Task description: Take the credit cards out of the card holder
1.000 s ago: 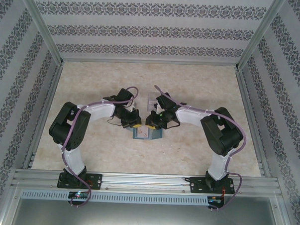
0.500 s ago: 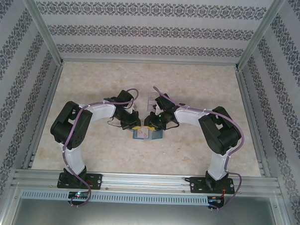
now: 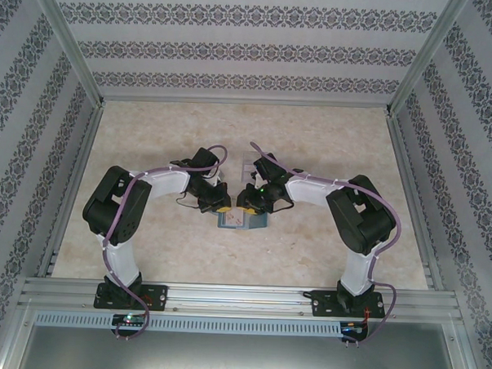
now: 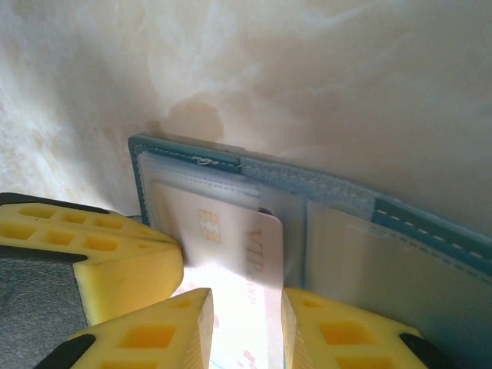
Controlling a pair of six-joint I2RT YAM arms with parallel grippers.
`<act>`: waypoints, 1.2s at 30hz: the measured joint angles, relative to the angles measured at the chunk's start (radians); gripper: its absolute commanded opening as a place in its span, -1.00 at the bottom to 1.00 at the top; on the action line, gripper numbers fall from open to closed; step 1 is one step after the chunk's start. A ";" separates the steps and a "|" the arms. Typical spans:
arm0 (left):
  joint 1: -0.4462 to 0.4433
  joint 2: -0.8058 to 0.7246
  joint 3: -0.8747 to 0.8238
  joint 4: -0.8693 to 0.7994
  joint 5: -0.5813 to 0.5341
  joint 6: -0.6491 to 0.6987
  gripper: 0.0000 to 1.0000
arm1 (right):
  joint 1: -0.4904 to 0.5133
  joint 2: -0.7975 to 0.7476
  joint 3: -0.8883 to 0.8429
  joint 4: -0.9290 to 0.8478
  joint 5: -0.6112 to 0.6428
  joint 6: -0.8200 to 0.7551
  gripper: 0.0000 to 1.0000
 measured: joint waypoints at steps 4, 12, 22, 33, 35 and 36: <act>0.000 0.000 0.000 -0.001 -0.001 0.001 -0.90 | 0.000 -0.007 0.000 -0.019 0.018 0.000 -0.40; 0.000 0.000 0.001 -0.002 -0.003 0.001 -0.90 | 0.000 -0.024 0.000 -0.011 0.014 0.001 -0.46; 0.000 0.000 0.001 -0.003 -0.003 0.001 -0.90 | 0.021 0.003 0.000 0.017 -0.013 0.004 -0.45; 0.000 0.003 0.006 -0.010 -0.006 0.004 -0.90 | 0.021 0.010 0.012 -0.004 -0.003 0.000 -0.43; 0.000 0.005 0.012 -0.018 -0.008 0.009 -0.90 | 0.022 0.010 0.019 -0.016 0.007 -0.003 -0.44; 0.000 0.006 0.014 -0.022 -0.011 0.013 -0.90 | 0.024 0.009 0.021 -0.022 0.013 -0.006 -0.44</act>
